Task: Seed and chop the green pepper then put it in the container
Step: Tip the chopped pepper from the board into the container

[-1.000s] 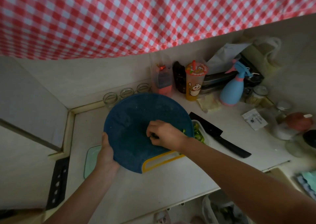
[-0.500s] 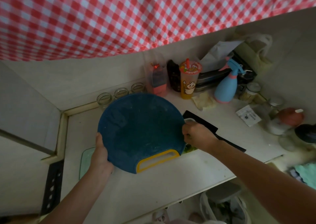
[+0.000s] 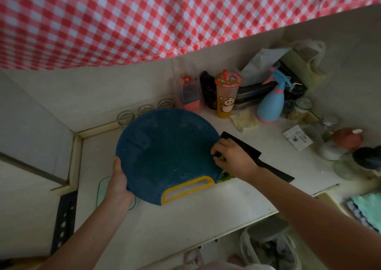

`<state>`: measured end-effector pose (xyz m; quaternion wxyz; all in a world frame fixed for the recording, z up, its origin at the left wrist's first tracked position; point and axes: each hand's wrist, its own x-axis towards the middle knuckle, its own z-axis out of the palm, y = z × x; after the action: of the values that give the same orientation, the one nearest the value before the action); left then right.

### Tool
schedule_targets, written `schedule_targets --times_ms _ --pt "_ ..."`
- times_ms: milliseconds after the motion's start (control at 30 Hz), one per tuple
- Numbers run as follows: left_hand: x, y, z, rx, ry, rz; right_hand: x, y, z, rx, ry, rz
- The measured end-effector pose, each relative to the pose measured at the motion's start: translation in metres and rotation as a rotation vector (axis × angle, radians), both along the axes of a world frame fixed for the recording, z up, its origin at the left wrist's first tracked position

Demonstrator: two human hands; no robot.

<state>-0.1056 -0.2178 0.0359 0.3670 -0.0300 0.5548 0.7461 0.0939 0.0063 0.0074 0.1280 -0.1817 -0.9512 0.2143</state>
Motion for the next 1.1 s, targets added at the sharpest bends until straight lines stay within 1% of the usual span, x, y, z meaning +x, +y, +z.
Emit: schedule_targets --times_ms 67,133,200,267,400,533,667,767,867,1000,1033,1100 --pt "0.001 0.001 0.002 0.012 0.017 -0.005 0.0 -0.001 -0.002 0.07 -0.051 0.002" --pt "0.0 -0.001 0.003 0.025 0.03 -0.005 0.004 0.0 -0.001 0.122 -0.145 -0.082" --pt "-0.003 -0.006 0.003 0.027 0.033 0.012 0.009 0.004 -0.001 0.185 -0.279 -0.167" --pt "-0.008 -0.013 0.001 0.015 0.014 0.03 0.015 0.006 0.0 0.203 -0.333 -0.213" --pt "-0.017 -0.028 -0.002 -0.051 -0.054 0.081 0.016 0.003 0.003 0.13 -0.326 -0.231" --pt "-0.022 -0.043 0.0 -0.114 0.0 0.096 0.011 -0.004 0.007 0.07 -0.296 -0.195" --pt "-0.034 -0.072 0.006 -0.194 -0.003 0.101 0.008 -0.015 0.009 0.017 -0.235 -0.189" --pt "-0.042 -0.098 -0.001 -0.246 -0.014 0.13 0.005 -0.024 0.008 0.009 -0.256 -0.168" --pt "-0.038 -0.108 -0.006 -0.3 -0.005 0.084 0.0 -0.039 0.005 -0.006 -0.218 -0.145" --pt "-0.018 -0.105 -0.015 -0.365 -0.026 0.068 -0.006 -0.075 0.002 -0.078 -0.14 0.019" --pt "-0.016 -0.106 -0.02 -0.379 -0.042 0.066 -0.007 -0.085 0.001 -0.096 -0.147 0.073" --pt "-0.019 -0.111 -0.035 -0.393 -0.075 0.037 -0.01 -0.1 -0.005 -0.129 -0.229 0.137"
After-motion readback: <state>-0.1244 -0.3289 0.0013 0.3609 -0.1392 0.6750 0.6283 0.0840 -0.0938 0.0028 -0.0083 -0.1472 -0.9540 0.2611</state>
